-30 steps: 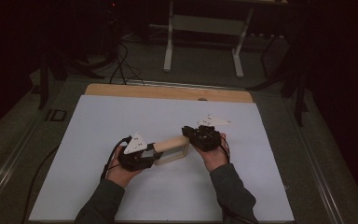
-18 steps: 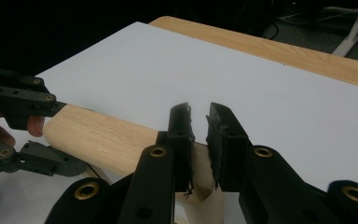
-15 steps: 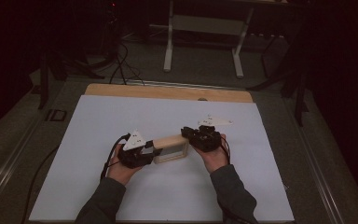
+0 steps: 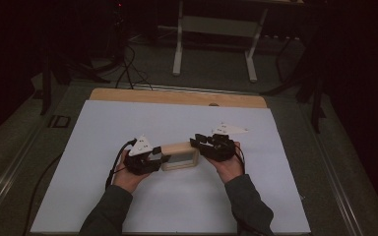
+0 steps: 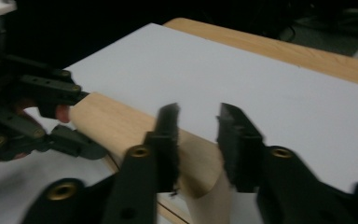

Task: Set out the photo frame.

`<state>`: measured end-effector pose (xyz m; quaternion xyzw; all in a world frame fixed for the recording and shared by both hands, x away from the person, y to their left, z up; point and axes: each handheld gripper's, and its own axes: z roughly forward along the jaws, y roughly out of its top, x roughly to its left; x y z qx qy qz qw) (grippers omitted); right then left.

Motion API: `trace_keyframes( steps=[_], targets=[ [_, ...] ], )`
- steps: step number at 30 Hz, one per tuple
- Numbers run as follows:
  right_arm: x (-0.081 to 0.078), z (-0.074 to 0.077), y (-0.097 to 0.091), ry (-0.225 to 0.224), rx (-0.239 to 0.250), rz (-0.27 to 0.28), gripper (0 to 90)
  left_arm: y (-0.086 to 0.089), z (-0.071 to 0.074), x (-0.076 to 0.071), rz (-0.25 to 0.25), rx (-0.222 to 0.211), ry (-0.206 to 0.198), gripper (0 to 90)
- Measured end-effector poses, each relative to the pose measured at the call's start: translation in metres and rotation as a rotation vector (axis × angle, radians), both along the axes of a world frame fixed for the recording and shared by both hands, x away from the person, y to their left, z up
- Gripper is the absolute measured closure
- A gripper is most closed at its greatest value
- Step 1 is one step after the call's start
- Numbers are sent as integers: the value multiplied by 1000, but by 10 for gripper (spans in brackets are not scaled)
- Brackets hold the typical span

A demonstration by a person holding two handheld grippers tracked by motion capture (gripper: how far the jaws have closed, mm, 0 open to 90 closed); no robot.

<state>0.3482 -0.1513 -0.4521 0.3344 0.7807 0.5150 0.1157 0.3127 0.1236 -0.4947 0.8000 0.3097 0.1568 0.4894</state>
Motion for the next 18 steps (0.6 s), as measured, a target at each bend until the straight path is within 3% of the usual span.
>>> trace_keyframes(
  steps=[4,7,14,18],
  targets=[
    [-4,-2,-5,-36,10,33,441,0,0,1,0,-2,0,588],
    [-4,-7,-9,-32,-17,42,372,1,0,2,-1,-3,2,589],
    [1,-25,-9,1,-37,94,268,2,-1,3,-10,-12,5,590],
    [4,-31,-4,15,-50,114,267,3,-1,4,-18,-15,6,591]
  ],
)
